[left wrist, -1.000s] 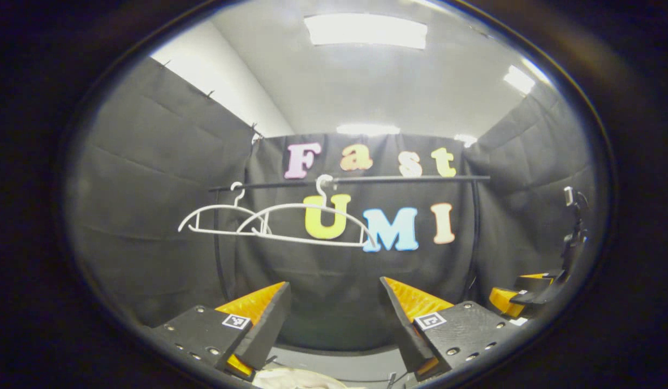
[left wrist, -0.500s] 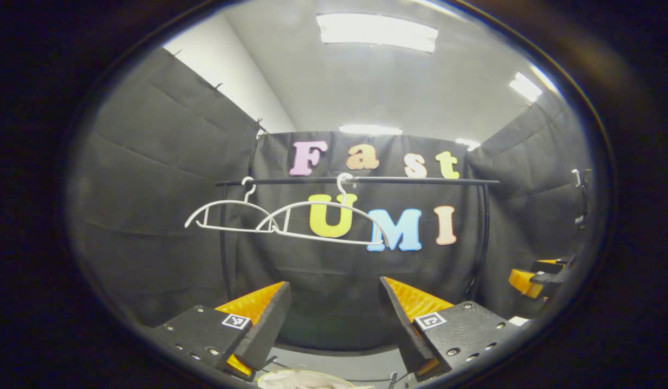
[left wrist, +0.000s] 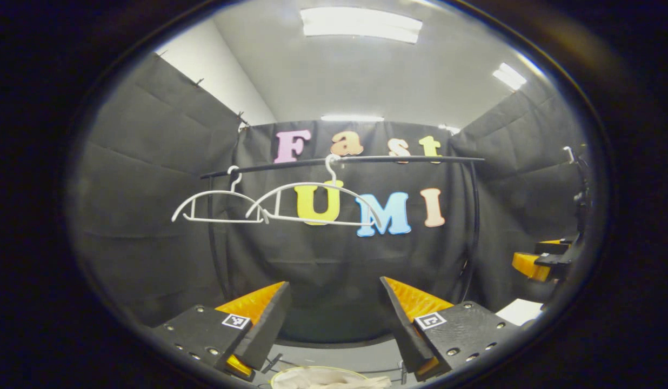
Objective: Grasp the clothes on the hanger with both hands and then place them into the laundry hamper below.
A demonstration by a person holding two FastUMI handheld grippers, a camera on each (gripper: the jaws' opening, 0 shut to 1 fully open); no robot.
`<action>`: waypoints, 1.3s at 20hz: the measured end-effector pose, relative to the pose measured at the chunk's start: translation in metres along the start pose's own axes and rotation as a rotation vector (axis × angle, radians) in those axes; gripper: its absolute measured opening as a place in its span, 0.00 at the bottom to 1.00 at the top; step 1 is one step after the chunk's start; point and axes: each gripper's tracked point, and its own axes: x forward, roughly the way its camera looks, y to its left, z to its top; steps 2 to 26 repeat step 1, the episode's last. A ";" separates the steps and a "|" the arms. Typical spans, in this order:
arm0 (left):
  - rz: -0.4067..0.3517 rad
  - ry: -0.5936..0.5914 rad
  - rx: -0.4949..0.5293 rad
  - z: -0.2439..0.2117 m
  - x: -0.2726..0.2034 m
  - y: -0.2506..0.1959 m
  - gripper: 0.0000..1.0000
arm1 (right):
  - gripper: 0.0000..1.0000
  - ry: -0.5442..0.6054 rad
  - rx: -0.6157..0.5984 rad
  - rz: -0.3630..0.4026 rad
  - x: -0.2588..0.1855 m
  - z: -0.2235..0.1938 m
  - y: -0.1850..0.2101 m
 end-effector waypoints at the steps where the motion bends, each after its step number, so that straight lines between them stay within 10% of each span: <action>1: 0.000 0.013 0.013 -0.004 0.002 0.000 0.93 | 1.00 0.005 -0.001 0.007 0.000 0.000 0.005; 26: 0.000 0.013 0.013 -0.004 0.002 0.000 0.93 | 1.00 0.005 -0.001 0.007 0.000 0.000 0.005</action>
